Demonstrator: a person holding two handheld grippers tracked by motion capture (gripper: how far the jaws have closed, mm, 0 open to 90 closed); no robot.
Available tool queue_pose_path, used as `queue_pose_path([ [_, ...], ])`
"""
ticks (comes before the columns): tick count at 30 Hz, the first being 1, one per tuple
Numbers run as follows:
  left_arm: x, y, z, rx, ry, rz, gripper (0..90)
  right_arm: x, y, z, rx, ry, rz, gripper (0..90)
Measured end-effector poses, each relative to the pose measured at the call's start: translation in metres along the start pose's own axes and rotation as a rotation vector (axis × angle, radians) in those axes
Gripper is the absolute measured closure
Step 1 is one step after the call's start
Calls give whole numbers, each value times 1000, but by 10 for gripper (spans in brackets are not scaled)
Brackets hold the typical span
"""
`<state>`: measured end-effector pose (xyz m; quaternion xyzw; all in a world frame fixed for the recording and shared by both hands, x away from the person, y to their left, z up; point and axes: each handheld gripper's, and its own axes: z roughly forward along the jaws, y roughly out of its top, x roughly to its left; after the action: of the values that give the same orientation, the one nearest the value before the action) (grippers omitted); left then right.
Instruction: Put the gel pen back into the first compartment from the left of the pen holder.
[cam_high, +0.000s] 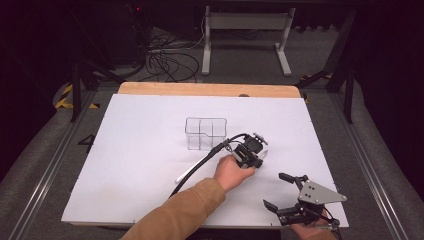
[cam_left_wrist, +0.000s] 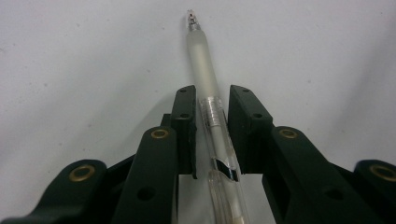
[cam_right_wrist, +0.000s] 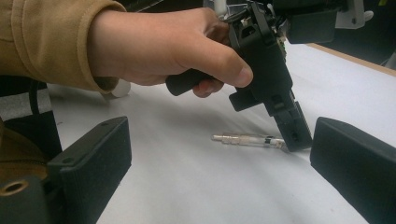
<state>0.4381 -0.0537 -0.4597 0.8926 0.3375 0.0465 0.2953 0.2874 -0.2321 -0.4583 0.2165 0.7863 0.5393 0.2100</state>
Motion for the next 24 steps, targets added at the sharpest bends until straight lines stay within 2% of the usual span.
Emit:
queue_pose_path([
  [3,-1,0,0,7,21,9,781,0,0,0,0,1,0,59],
  [9,0,0,-2,6,10,3,787,0,0,0,-1,4,1,59],
  [15,0,2,-16,-38,3,13,788,-1,0,0,-2,7,2,59],
  [24,0,3,-45,-117,-20,20,788,0,0,0,-3,6,0,59],
])
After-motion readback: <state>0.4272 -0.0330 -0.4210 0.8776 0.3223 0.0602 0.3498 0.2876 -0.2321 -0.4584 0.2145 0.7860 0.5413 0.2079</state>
